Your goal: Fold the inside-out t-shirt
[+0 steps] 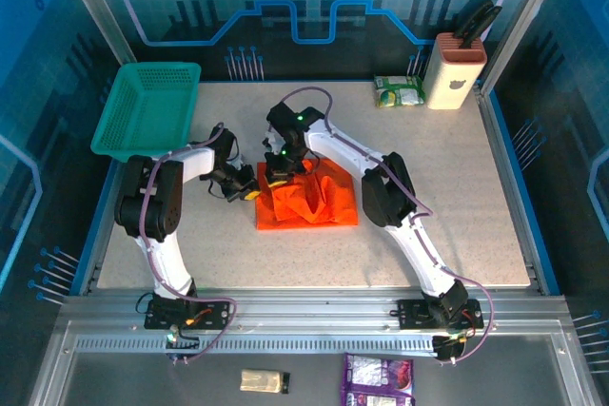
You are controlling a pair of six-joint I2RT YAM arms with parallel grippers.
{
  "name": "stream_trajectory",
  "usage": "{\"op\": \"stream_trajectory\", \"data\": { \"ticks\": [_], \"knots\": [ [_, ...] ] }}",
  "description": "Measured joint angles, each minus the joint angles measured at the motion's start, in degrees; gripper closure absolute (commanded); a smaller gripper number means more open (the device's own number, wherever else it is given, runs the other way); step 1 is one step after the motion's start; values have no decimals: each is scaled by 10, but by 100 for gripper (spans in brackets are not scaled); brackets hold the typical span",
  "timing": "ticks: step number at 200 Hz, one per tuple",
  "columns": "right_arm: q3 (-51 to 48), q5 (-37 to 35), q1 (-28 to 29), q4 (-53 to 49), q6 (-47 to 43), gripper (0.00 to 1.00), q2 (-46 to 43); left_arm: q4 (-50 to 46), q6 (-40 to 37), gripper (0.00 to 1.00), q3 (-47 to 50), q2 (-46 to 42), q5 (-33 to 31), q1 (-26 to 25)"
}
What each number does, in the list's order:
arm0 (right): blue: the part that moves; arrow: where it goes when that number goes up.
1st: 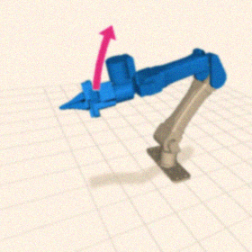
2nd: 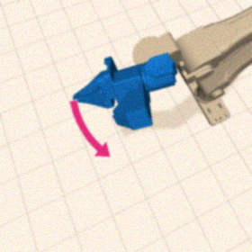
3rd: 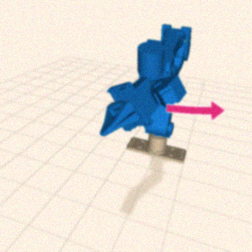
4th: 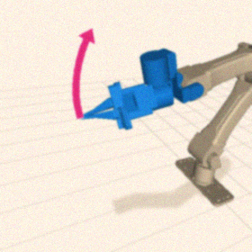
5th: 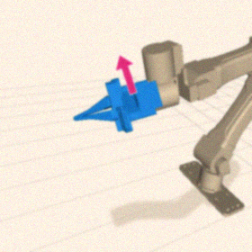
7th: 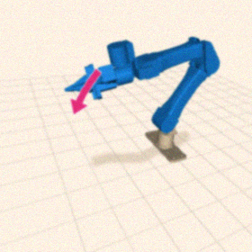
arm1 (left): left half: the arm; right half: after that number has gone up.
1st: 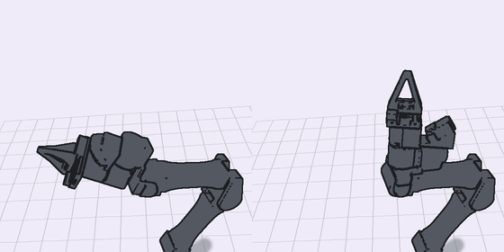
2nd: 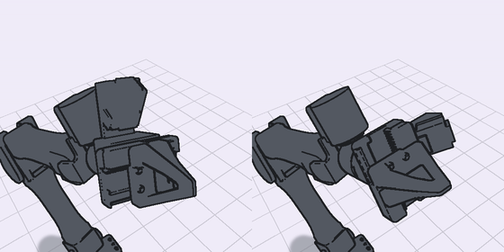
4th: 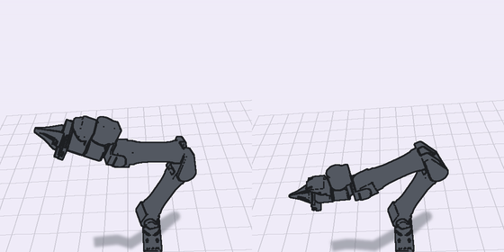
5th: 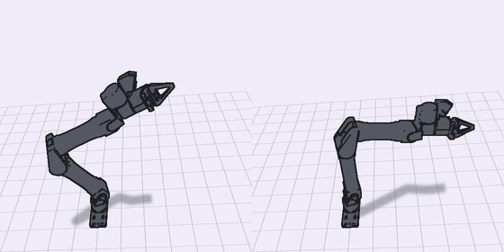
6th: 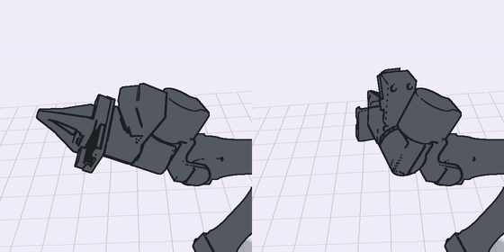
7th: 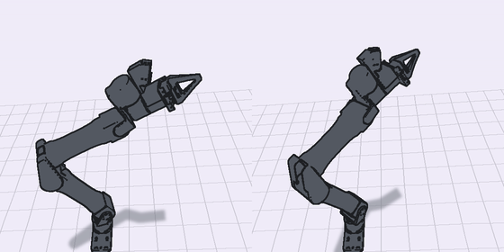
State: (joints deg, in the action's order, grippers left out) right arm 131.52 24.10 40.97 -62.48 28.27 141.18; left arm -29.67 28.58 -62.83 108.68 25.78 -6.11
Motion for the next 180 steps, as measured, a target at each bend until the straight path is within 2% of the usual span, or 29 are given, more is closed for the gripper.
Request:
{"op": "stream_trajectory", "data": {
  "ticks": [19, 33, 59, 81, 134, 155, 180],
  "knots": [
    [8, 0, 0, 6, 6, 60, 2, 0, 0, 92, 0, -2, -3, 0],
    [16, 0, 0, 11, 12, 56, 0, 2, 0, 90, 4, -8, -9, -1],
    [12, -1, 0, 24, 16, 54, -23, 9, 0, 88, 13, -19, -21, -5],
    [-13, -8, -3, 31, 15, 54, -80, -4, 0, 87, 16, -38, -31, -6],
    [-150, -69, -35, 36, -9, 54, -241, -51, -1, 79, 4, -131, -50, -5],
    [-209, -112, -47, 29, -21, 54, -253, -67, -2, 75, -24, -143, -50, -28],
    [-276, -141, -50, 25, -30, 53, -252, -78, 0, 69, -61, -141, -50, -83]
  ]
}}
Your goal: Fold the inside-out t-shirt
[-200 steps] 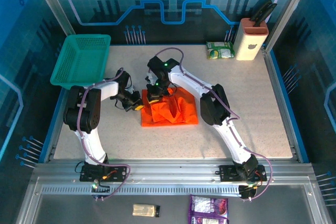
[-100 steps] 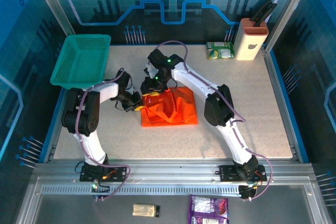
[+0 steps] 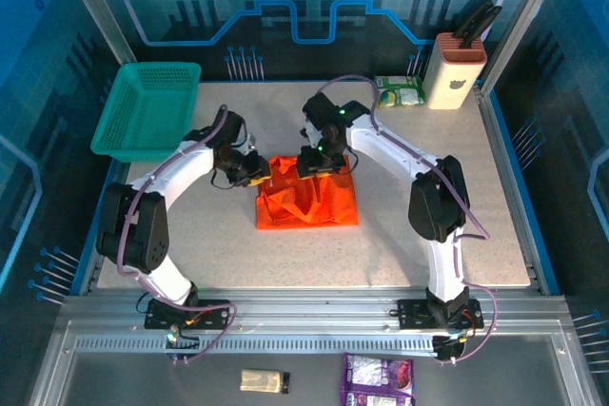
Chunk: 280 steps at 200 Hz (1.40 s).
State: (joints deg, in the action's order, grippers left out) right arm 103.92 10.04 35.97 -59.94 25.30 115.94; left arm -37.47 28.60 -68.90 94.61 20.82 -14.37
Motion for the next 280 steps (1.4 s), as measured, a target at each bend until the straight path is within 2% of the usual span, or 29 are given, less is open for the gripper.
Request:
{"op": "stream_trajectory", "data": {
  "ticks": [18, 47, 63, 79, 103, 135, 164, 180, 197, 229, 280],
  "knots": [
    [-30, -7, -1, 2, -1, 53, 0, -8, 0, 63, -31, 16, 0, -43],
    [-59, -7, -12, 16, -1, 52, -1, -37, -5, 60, -81, 68, -18, -95],
    [-68, -9, -21, 22, -1, 52, -5, -63, -19, 61, -100, 100, -34, -110],
    [-75, -9, -30, 26, -2, 52, -13, -93, -38, 65, -101, 114, -50, -120],
    [-83, -9, -40, 32, -6, 51, -26, -126, -62, 69, -78, 98, -78, -124],
    [-91, -8, -54, 35, -18, 51, -28, -165, -67, 70, 20, 23, -136, -118],
    [-92, -6, -71, 35, -31, 50, -28, -195, -62, 71, 85, -17, -184, -85],
    [-90, -3, -79, 34, -41, 50, -27, -202, -60, 66, 87, -24, -202, -68],
    [-87, 4, -85, 32, -51, 50, -20, -199, -53, 63, 80, -46, -194, -65],
    [-86, 12, -94, 32, -63, 50, -7, -162, -35, 60, 39, -79, -135, -75],
    [-86, 23, -102, 33, -68, 49, -4, -146, -31, 60, 3, 0, -125, -113]
  ]
}}
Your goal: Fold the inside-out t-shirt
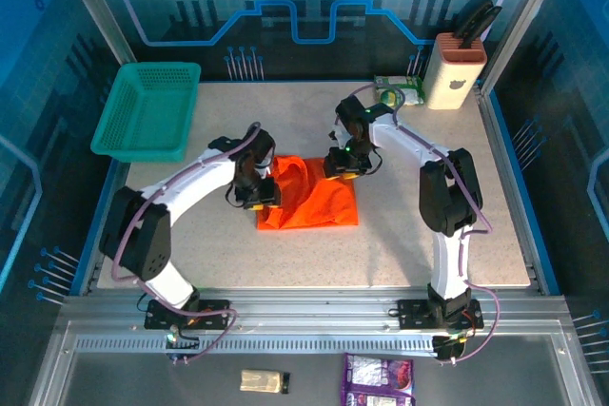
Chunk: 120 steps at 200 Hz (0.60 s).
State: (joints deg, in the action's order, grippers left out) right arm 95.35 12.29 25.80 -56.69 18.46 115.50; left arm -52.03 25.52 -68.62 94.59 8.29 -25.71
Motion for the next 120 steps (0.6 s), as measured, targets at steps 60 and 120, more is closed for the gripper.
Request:
{"op": "stream_trajectory", "data": {
  "ticks": [60, 120],
  "knots": [
    [-1, 2, 0, 1, -6, 49, 26, 0, -4, 87, 12, 47, -5, -4],
    [-23, -10, 0, 13, -8, 49, 42, -1, -1, 86, 47, 50, -60, -4]
  ]
}}
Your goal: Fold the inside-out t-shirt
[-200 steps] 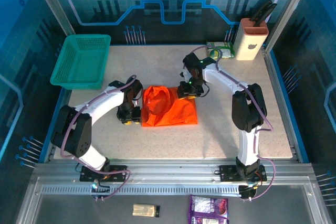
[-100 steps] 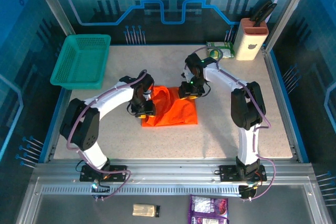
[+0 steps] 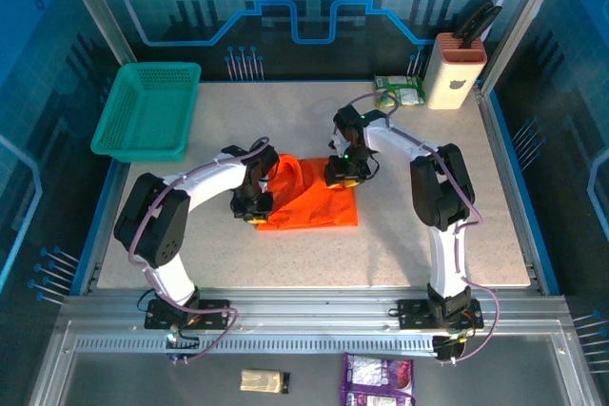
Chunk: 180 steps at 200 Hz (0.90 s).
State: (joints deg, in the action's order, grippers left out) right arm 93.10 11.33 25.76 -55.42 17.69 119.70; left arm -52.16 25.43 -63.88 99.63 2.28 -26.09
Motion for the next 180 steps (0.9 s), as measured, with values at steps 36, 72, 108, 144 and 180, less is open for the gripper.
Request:
{"op": "stream_trajectory", "data": {
  "ticks": [36, 72, 108, 144, 180],
  "knots": [
    [-19, -8, -6, 7, 0, 49, 21, 0, 2, 77, 22, 14, -15, 0],
    [-19, -9, -8, 6, 0, 48, 19, 0, 14, 67, 19, -13, -24, 10],
    [-19, -19, -8, 0, 0, 47, -6, 26, 21, 59, -25, -78, 25, 69],
    [-12, -19, -8, -6, 0, 47, -34, 47, 21, 58, -122, -37, 52, 110],
    [-6, -19, -7, -10, 0, 47, -40, 49, 6, 62, -205, 65, 56, 120]
  ]
}}
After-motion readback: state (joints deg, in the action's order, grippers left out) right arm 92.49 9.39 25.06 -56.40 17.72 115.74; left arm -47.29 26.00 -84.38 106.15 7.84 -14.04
